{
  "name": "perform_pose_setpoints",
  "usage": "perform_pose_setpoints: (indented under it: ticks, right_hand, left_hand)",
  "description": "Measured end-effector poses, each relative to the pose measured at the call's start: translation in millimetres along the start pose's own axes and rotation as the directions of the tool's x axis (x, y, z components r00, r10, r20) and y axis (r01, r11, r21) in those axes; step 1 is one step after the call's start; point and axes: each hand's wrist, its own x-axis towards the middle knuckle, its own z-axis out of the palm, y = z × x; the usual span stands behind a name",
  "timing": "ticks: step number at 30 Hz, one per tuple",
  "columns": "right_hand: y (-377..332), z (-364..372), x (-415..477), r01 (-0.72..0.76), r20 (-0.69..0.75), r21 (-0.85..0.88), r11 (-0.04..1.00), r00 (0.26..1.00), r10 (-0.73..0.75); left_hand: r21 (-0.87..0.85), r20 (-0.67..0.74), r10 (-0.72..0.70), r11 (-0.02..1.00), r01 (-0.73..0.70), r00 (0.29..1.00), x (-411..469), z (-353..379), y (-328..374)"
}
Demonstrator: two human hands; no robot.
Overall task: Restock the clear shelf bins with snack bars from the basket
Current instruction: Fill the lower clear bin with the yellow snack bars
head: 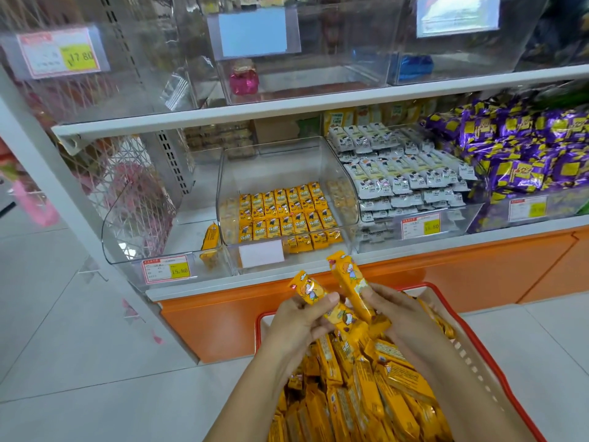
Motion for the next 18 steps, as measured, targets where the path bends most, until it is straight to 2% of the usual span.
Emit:
perform_pose_setpoints:
  ticks: [3,8,11,15,16,18]
  right_hand:
    - [-7.9,9.3,-4.8,0.124,-0.042,-0.161,0.979,0.990,-0.132]
    - [-14.6,22.9,-10.7,0.309,-0.050,-0.391,0.867,0.933,-0.355]
    - [-19.0,27.7,-12.5,0.348,-0.008,-0.511,0.786,0.913,-0.409]
    - [-24.5,34.2,-10.9,0.350,-0.026,-0.593,0.725,0.892,-0.452]
    - [-25.3,36.1,-9.6,0.343,-0.031,-0.641,0.687,0.883,-0.469]
    - [-27.7,41.9,-6.6,0.337,-0.003,-0.767,0.547,0.850,-0.527]
  left_hand:
    - [0.078,-0.008,0.002,0.997,-0.002,1.000,-2.8,3.1,7.9]
    - [0.125,-0.027,0.072,0.990,-0.068,0.997,-1.2,4.3,24.5]
    - [0.112,-0.035,0.102,0.989,-0.097,0.994,-3.2,10.3,38.6]
    - [0.123,0.039,0.129,0.983,-0.133,0.991,-3.1,11.7,52.3]
    - [0.122,0.049,0.137,0.982,-0.142,0.989,-2.1,12.2,55.5]
    - [0.093,0.037,0.161,0.982,-0.164,0.986,0.0,13.5,63.4]
